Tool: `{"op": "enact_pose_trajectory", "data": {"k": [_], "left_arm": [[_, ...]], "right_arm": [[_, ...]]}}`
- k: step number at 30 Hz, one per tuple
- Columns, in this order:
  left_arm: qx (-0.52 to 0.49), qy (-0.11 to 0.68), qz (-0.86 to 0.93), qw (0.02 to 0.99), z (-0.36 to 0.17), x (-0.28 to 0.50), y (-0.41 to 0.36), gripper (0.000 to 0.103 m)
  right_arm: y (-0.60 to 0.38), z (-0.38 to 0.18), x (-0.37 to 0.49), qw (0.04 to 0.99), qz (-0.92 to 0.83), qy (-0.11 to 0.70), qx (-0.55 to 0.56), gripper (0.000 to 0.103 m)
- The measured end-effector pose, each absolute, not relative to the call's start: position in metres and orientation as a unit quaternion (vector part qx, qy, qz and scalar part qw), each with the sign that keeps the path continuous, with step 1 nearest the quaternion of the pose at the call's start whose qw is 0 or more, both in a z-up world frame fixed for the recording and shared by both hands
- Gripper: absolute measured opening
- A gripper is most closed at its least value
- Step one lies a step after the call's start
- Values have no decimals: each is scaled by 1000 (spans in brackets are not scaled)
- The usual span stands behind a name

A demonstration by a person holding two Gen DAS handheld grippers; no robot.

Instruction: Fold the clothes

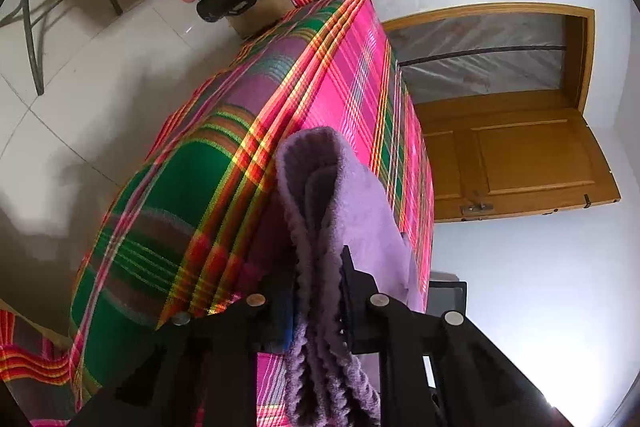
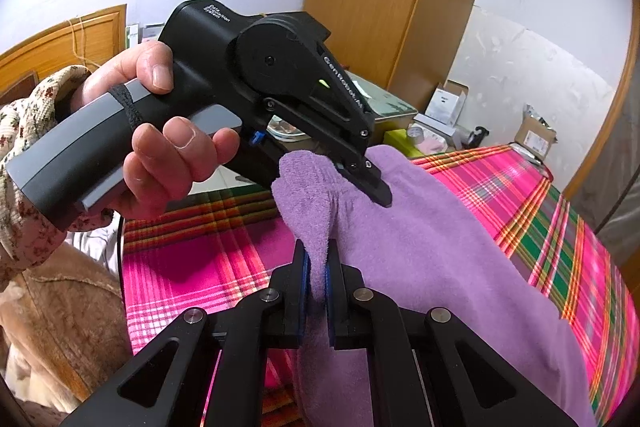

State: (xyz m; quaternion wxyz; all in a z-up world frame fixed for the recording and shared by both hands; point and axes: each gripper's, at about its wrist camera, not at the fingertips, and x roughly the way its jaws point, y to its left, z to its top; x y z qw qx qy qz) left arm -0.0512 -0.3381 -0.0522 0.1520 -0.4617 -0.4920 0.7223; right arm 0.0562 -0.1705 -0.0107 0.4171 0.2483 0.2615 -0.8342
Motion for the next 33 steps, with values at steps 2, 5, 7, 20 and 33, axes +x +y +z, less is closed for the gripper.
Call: {"op": "enact_pose_trajectory", "data": {"k": [2, 5, 7, 20, 33], "left_arm": [[-458, -485, 729, 152, -48, -50, -339, 17], [-453, -479, 736, 153, -46, -49, -344, 17], [-457, -479, 735, 150, -51, -49, -345, 17], [-457, -443, 761, 127, -20, -44, -331, 17], [-444, -382, 800, 127, 46, -39, -277, 17]], "right_arm": [[-173, -10, 58, 419, -833, 262, 247, 7], [-177, -10, 59, 422, -832, 261, 246, 7], [-179, -13, 57, 422, -830, 262, 253, 7], [-161, 2, 56, 426, -839, 223, 256, 7], [-102, 36, 73, 406, -868, 181, 221, 7]]}}
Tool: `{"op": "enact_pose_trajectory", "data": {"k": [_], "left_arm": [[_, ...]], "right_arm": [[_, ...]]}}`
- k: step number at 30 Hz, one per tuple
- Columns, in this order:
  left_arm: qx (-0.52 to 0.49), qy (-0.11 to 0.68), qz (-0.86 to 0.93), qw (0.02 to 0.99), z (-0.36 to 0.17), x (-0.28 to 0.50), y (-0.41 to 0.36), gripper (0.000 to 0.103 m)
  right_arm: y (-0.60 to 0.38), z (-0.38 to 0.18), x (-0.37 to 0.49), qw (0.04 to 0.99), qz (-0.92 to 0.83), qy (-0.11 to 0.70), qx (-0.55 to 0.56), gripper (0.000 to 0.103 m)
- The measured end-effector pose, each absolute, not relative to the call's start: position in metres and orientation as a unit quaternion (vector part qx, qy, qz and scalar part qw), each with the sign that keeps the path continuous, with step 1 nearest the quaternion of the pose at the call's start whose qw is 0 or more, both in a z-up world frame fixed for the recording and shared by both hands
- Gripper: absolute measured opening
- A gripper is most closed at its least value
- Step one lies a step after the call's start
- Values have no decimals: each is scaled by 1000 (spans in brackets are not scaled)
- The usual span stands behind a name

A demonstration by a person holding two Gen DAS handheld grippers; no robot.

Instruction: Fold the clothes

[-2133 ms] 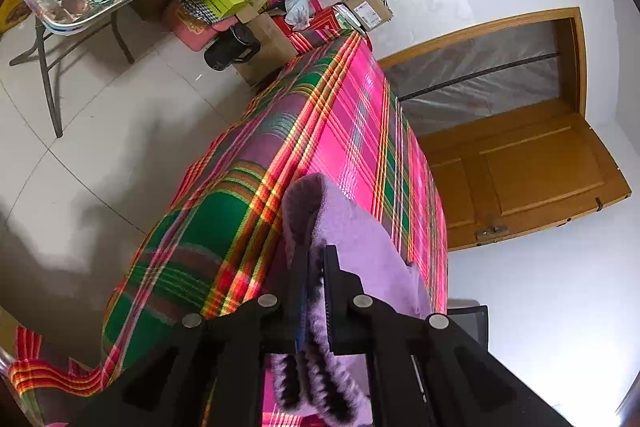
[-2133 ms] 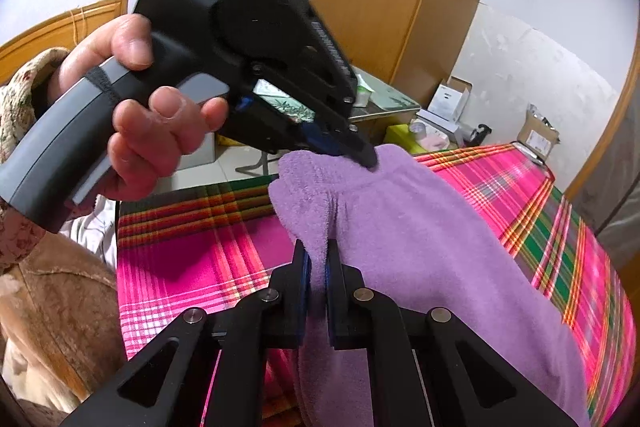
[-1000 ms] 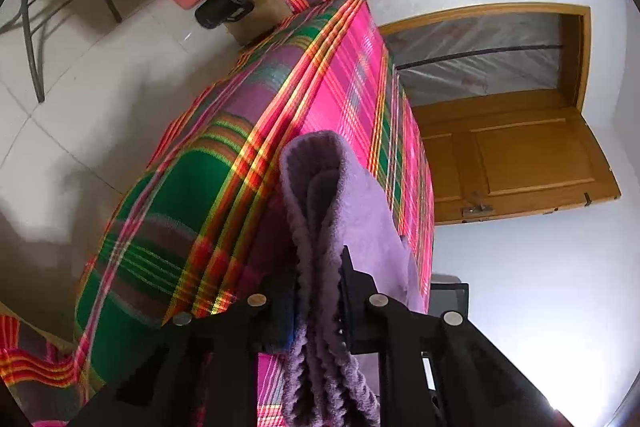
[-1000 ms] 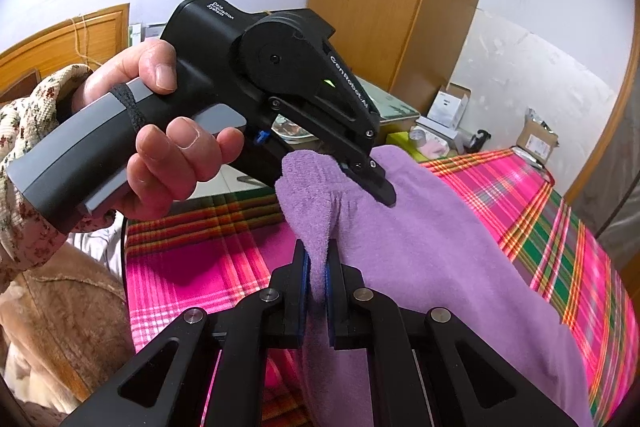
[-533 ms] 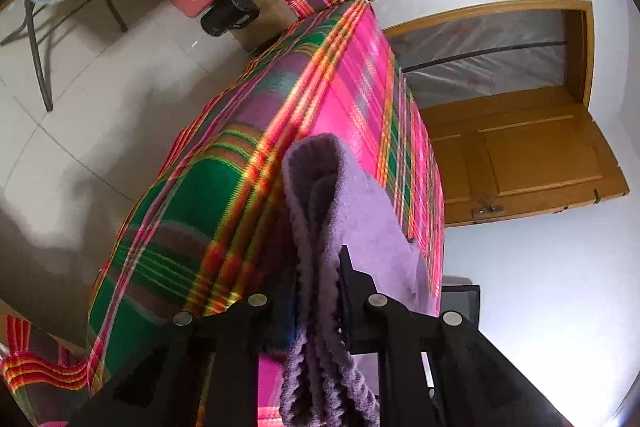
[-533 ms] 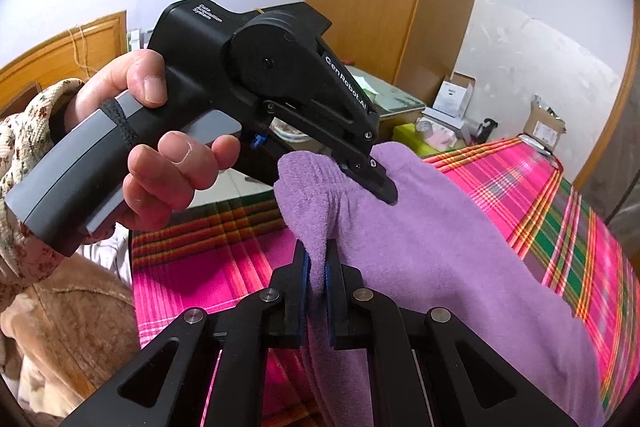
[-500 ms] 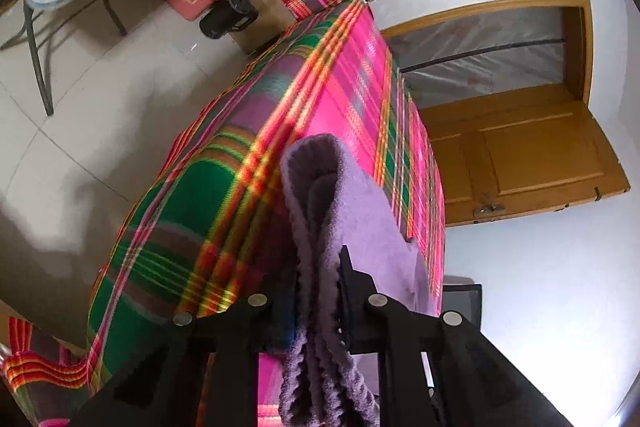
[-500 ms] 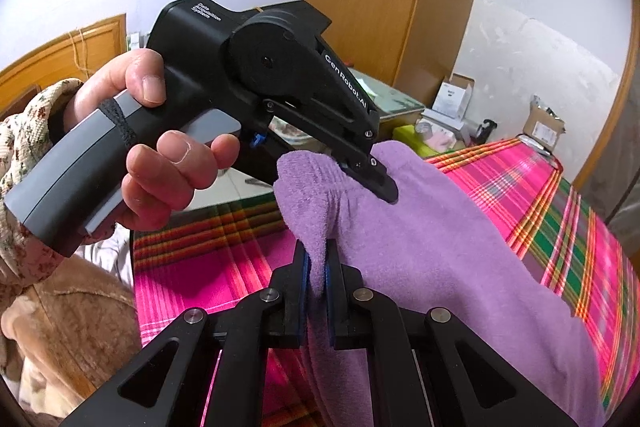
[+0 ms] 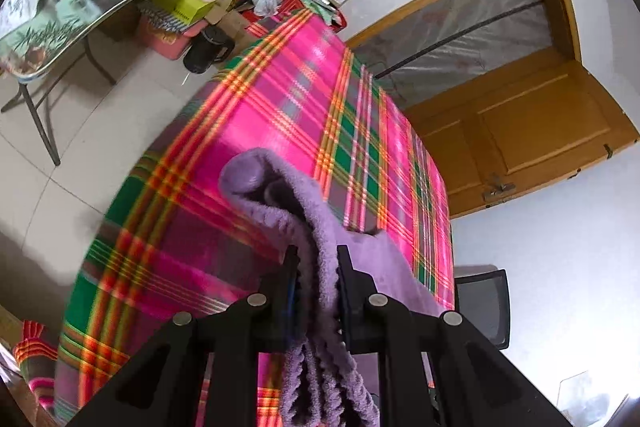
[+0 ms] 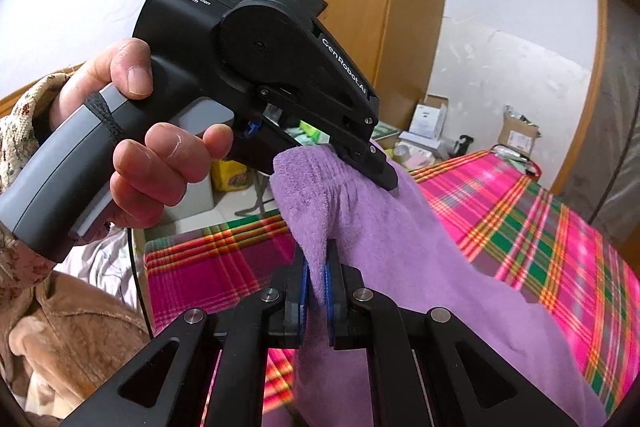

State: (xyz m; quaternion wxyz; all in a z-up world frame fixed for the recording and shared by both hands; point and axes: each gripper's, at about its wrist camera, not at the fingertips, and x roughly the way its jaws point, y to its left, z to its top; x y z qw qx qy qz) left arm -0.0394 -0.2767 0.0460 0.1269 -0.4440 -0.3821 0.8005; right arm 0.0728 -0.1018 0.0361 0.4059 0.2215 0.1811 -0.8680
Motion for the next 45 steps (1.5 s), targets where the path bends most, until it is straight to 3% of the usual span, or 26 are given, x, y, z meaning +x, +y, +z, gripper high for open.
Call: {"op": "enact_pose_trajectory", "data": {"k": [24, 45], "left_arm": [[-458, -273, 826, 181, 98, -66, -121, 17], [-516, -231, 794, 223, 55, -90, -19, 18]], "right_arm": [[35, 61, 87, 330, -914, 104, 210, 7], [111, 28, 87, 277, -919, 74, 270, 7]]}}
